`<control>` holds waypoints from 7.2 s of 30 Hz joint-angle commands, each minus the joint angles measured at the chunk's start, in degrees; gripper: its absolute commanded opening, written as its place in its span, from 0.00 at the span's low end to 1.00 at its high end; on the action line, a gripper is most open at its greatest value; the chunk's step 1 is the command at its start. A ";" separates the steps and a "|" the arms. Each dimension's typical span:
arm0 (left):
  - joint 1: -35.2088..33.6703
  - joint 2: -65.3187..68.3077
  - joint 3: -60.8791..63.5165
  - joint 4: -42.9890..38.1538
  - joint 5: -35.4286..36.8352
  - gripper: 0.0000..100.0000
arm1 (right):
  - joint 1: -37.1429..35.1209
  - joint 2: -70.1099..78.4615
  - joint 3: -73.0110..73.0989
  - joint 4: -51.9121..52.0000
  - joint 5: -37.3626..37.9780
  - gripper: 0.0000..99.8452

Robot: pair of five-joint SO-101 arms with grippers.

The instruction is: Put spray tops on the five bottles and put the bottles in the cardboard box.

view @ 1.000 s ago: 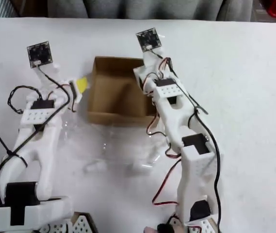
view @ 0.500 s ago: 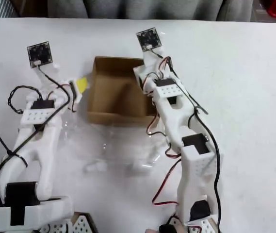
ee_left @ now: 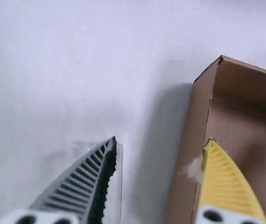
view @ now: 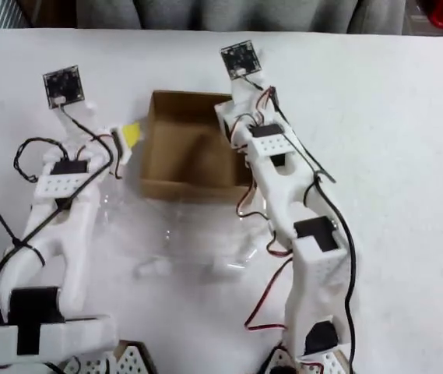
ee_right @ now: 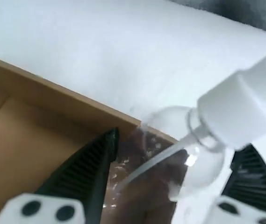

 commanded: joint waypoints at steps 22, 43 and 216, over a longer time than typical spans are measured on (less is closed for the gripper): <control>0.31 0.40 -3.96 -1.76 -1.14 0.29 | 1.19 -11.82 4.31 0.92 -0.44 0.32; 0.57 0.75 -3.96 -1.76 -1.14 0.29 | 4.97 -12.18 -2.55 7.34 -0.44 0.15; 22.64 -28.26 0.18 26.11 -51.25 0.28 | 62.81 -41.63 21.98 63.60 42.11 0.12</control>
